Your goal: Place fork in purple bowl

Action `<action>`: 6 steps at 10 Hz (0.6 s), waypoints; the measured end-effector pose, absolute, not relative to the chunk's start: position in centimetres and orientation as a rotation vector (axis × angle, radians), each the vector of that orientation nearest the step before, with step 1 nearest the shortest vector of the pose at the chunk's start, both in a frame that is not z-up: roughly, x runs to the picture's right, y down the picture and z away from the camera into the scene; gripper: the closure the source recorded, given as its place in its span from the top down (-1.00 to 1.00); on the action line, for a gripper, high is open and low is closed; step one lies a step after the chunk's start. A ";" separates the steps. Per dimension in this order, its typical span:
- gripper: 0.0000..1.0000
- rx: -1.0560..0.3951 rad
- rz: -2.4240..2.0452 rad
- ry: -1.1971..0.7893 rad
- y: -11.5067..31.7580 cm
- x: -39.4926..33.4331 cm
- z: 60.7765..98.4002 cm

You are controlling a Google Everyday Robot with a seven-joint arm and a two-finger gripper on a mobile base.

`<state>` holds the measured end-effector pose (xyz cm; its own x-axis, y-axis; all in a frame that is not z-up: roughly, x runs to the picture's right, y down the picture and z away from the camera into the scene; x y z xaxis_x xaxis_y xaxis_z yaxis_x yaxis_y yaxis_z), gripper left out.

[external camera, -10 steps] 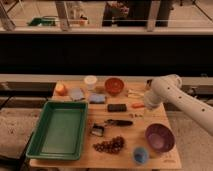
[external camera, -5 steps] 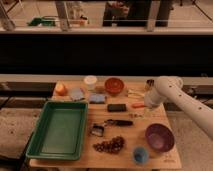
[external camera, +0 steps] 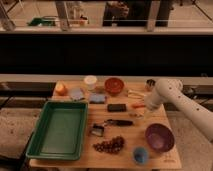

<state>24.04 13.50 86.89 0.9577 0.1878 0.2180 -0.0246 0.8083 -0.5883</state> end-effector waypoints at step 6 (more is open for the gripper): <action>0.39 -0.627 0.130 -0.280 14.4 24.5 87.9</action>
<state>24.45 14.36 87.90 0.9543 0.2039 0.2184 -0.0356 0.8034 -0.5943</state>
